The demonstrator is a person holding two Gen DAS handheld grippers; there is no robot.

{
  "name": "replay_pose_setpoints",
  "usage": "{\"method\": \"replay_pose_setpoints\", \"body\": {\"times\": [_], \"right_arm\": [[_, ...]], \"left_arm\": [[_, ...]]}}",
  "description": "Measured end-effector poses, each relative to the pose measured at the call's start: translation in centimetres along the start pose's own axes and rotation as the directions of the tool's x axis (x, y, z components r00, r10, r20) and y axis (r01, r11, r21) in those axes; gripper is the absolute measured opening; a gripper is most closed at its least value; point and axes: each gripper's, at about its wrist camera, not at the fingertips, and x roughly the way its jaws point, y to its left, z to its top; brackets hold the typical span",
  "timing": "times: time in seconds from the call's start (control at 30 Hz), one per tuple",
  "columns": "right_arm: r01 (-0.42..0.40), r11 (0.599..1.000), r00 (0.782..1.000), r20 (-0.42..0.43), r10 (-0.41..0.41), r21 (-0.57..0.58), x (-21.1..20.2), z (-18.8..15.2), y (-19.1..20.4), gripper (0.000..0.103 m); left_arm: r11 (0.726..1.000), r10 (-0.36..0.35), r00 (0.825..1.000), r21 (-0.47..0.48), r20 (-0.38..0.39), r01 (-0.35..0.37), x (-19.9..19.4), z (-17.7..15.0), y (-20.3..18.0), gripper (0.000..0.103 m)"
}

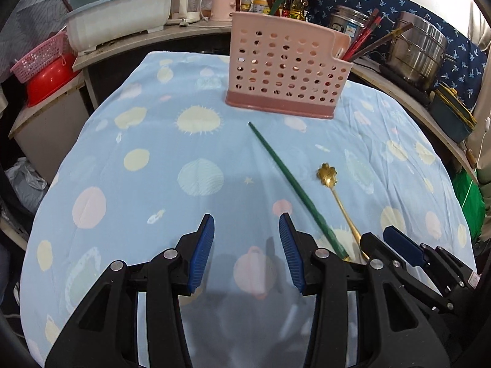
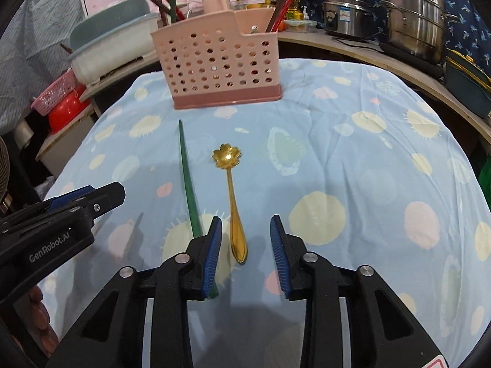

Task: Organize utensils
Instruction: 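Grasp the gold spoon with the right tool while the left grasps the green chopstick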

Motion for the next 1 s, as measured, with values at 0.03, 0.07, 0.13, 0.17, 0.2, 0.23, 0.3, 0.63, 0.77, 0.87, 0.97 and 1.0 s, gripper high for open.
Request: {"method": "replay_pose_setpoints", "body": {"times": [0.03,0.07,0.13,0.17,0.2,0.23,0.3,0.63,0.77,0.87,0.97,1.0], "right_arm": [[-0.003,1.000,1.000,-0.009,0.003,0.000,0.2,0.0,0.0,0.026],[-0.005,1.000,1.000,-0.017,0.005,0.001,0.4,0.0,0.0,0.025],[-0.011,1.000,0.999,-0.031,0.011,-0.001,0.7,0.0,0.0,0.022],[-0.013,1.000,0.999,-0.037,0.013,-0.002,0.8,0.0,0.1,0.020],[-0.015,1.000,0.999,-0.043,0.015,-0.001,0.9,0.0,0.0,0.019],[-0.016,1.000,0.999,-0.047,0.016,0.001,0.9,0.0,0.0,0.017],[-0.022,1.000,0.998,-0.053,0.023,0.008,1.0,-0.1,-0.1,0.014],[-0.032,0.999,0.998,-0.059,0.034,0.040,0.2,-0.9,-1.2,0.010],[-0.020,0.997,0.998,-0.053,0.024,0.071,-0.5,-1.5,-2.4,0.010],[-0.008,0.996,0.999,-0.052,0.013,0.088,-1.1,-2.1,-3.2,0.010],[0.011,0.996,0.999,-0.049,-0.007,0.090,-1.8,-2.7,-3.8,0.010],[0.010,0.995,0.999,-0.050,-0.005,0.095,-2.0,-2.9,-4.1,0.010]], "left_arm": [[1.000,0.001,1.000,-0.002,-0.003,-0.001,0.1,-0.1,0.1,0.042],[1.000,0.002,1.000,-0.005,-0.006,-0.002,0.2,-0.2,0.3,0.042],[1.000,0.002,1.000,-0.011,-0.010,-0.002,0.3,-0.4,0.4,0.042],[1.000,0.000,1.000,-0.015,-0.012,0.000,0.3,-0.5,0.5,0.042],[1.000,0.000,1.000,-0.017,-0.014,0.000,0.4,-0.5,0.6,0.042],[1.000,0.000,1.000,-0.017,-0.016,0.000,0.4,-0.6,0.6,0.042],[1.000,-0.002,1.000,-0.017,-0.018,0.002,0.5,-0.7,0.5,0.042],[1.000,-0.026,0.999,-0.010,-0.032,0.026,0.4,-1.3,-0.3,0.042],[0.998,-0.056,0.998,-0.009,-0.036,0.055,-0.1,-1.6,-1.1,0.042],[0.997,-0.075,0.996,0.001,-0.041,0.075,-0.2,-1.8,-2.2,0.042],[0.996,-0.090,0.995,0.014,-0.049,0.090,-0.1,-1.9,-3.3,0.043],[0.995,-0.096,0.994,0.016,-0.053,0.097,0.0,-1.9,-3.7,0.043]]}}
